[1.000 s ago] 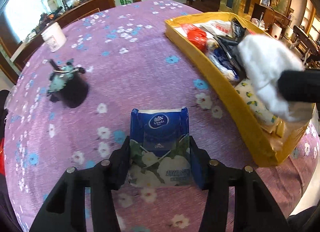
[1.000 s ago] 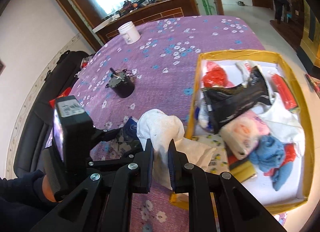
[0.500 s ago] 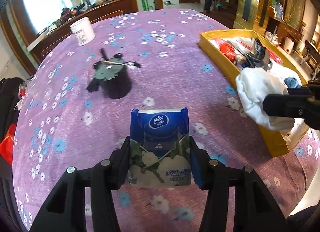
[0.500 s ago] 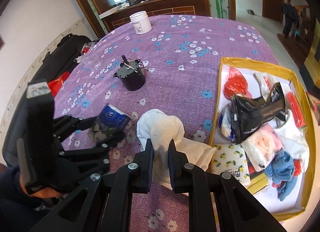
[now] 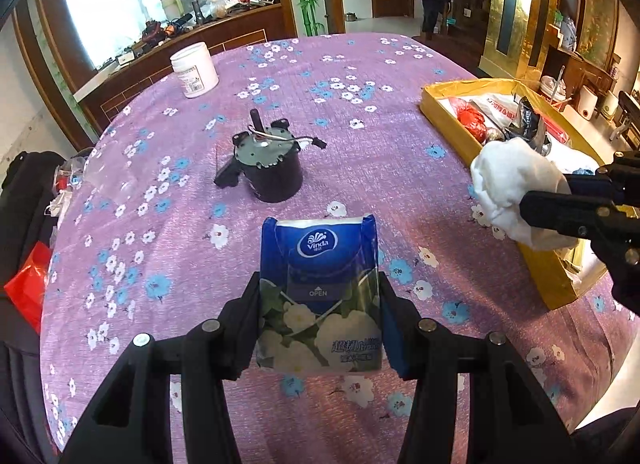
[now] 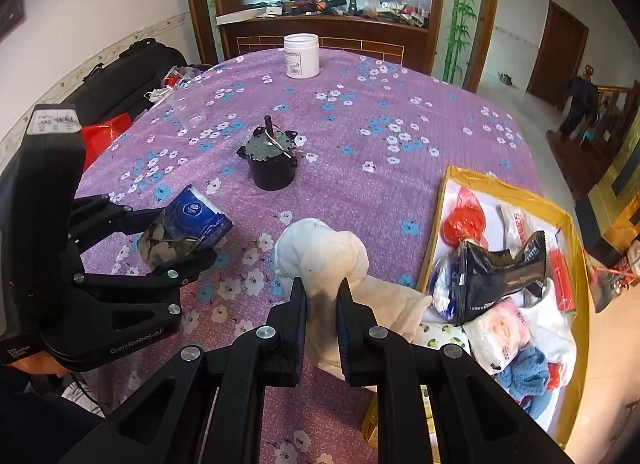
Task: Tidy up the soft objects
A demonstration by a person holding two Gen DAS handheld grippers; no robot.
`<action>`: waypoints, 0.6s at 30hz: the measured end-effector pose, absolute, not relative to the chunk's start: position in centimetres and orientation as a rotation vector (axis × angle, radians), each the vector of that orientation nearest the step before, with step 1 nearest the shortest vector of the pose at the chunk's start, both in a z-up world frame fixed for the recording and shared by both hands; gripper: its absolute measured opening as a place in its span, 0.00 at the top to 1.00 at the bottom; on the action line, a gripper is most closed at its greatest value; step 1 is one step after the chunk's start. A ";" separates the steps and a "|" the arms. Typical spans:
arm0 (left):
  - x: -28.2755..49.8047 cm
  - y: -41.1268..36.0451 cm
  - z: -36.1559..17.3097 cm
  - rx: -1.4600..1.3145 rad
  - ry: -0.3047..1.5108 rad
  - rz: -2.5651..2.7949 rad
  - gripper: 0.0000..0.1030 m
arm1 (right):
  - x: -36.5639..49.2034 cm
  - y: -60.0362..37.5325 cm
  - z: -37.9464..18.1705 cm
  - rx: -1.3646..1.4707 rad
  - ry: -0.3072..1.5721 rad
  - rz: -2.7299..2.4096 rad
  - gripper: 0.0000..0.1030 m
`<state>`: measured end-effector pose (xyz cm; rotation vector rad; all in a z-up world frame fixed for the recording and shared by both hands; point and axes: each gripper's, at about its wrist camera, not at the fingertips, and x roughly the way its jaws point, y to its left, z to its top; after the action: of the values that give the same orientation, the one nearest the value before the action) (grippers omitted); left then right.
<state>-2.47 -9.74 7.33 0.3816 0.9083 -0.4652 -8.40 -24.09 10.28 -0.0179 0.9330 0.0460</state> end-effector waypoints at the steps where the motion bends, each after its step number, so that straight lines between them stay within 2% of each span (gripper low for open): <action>1: -2.5 -9.7 7.5 0.382 0.905 -0.463 0.50 | -8.4 -24.0 10.3 -0.023 0.930 0.045 0.86; 18: -2.9 -10.3 7.9 0.400 0.894 -0.462 0.50 | -8.6 -24.0 10.6 -0.052 0.918 0.037 0.86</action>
<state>-2.87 -10.32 7.88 0.3999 0.8942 -0.4620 -8.61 -24.01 10.58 -0.0518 0.9178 0.0368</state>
